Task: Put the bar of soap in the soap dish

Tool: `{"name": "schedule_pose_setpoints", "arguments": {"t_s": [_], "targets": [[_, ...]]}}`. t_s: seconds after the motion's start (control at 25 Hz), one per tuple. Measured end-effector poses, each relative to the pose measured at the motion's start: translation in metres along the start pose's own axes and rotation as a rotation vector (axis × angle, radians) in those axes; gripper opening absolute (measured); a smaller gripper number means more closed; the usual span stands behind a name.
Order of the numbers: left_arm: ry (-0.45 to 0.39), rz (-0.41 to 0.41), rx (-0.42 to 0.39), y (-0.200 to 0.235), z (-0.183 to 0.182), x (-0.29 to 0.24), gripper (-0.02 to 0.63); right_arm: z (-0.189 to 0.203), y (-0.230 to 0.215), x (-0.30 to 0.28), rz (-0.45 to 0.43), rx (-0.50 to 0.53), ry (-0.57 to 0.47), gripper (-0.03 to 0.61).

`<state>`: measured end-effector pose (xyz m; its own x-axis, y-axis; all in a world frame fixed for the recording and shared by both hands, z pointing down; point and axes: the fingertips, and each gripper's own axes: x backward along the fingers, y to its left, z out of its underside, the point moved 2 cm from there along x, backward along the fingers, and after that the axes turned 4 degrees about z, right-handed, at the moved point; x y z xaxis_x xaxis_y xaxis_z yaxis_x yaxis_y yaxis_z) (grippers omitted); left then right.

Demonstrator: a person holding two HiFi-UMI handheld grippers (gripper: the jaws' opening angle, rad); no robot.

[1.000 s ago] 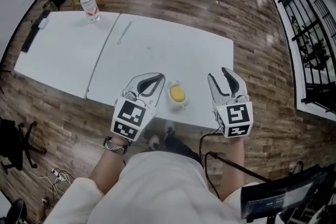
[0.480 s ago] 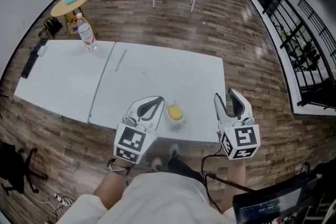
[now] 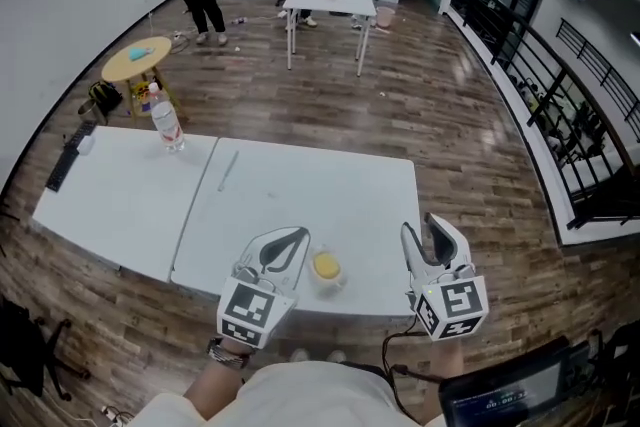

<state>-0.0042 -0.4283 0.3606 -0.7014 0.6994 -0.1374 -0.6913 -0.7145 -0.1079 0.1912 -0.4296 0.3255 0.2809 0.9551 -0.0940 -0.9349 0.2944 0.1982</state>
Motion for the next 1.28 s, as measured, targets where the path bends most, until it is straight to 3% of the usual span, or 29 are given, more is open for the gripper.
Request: {"name": "schedule_pose_setpoints", "arguments": {"t_s": [0.68,1.04,1.28], "targets": [[-0.017,-0.05,-0.024,-0.021,-0.004,-0.02,0.008,0.005,-0.025,0.03,0.017,-0.095,-0.05,0.107],[-0.031,-0.069,-0.038,-0.02,-0.004,-0.019,0.008,0.004,-0.024,0.033,0.003,-0.042,-0.063,0.081],[-0.042,-0.067,-0.045,-0.021,-0.006,-0.015,0.008,-0.006,-0.021,0.034,0.031,-0.014,-0.094,0.005]]}}
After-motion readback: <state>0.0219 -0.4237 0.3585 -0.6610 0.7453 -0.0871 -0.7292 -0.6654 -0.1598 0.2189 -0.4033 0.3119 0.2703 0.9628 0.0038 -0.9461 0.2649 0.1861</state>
